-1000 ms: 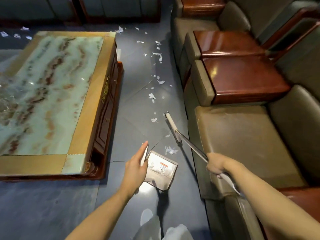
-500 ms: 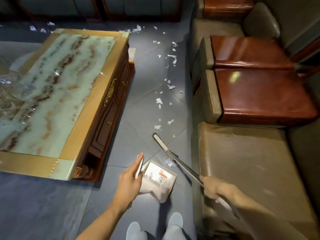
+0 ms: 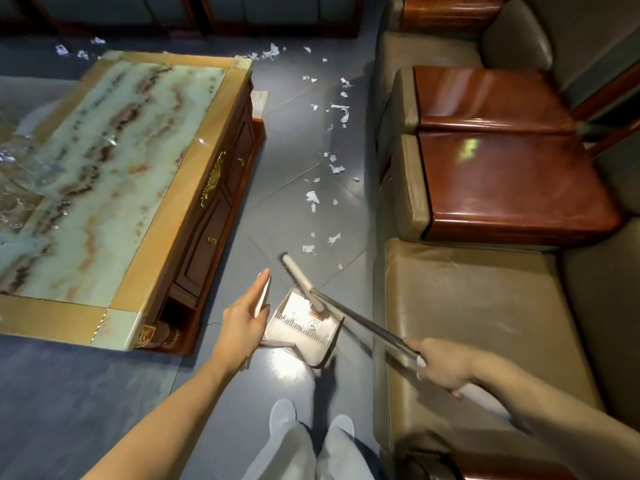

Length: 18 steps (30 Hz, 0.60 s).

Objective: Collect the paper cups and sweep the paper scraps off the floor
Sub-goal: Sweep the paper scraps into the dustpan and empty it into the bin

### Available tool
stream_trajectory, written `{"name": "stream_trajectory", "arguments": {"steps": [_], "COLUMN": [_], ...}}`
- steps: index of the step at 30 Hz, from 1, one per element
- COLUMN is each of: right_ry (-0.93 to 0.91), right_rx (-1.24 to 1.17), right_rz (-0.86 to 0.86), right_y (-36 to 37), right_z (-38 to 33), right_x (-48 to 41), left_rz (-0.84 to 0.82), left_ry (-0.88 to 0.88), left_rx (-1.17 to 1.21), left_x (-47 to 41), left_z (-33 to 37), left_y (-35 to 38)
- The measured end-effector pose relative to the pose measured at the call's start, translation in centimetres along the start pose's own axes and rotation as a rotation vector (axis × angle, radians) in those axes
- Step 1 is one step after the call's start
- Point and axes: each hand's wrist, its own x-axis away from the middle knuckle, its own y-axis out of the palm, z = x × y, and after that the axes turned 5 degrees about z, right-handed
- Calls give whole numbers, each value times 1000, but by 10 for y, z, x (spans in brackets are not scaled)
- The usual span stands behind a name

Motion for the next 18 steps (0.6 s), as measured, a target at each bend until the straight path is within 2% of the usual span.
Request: {"name": "stream_trajectory", "arguments": {"steps": [10, 18], "right_ry": [139, 268], "right_rx": [-130, -4], "right_rz": [188, 220], "right_y": [-95, -169], "right_z": [-9, -44], "right_x": [-74, -170], "left_rz": [-22, -70], "left_ry": [1, -2], "left_rx": [-40, -62], "left_x": [-104, -213], "left_z": [12, -8], "left_y": [2, -18]}}
